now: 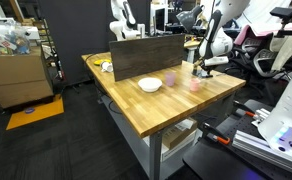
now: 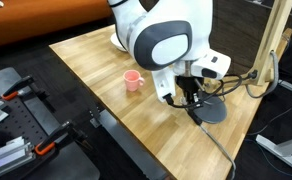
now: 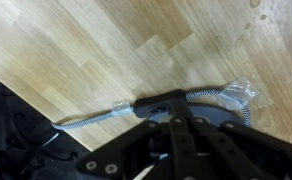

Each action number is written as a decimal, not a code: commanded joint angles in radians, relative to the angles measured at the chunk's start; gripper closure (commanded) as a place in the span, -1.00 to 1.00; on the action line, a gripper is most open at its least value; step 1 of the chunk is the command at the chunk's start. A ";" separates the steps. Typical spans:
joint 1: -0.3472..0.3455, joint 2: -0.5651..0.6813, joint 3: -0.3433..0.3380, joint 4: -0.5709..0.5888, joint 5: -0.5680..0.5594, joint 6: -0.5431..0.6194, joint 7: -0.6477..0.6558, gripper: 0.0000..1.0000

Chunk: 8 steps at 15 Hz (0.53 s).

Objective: Turn the lamp on.

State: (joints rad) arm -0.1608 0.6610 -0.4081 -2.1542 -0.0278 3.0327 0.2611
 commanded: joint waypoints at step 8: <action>0.008 0.009 -0.038 0.006 0.022 0.031 -0.029 1.00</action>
State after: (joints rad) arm -0.1614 0.6639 -0.4320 -2.1521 -0.0278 3.0348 0.2588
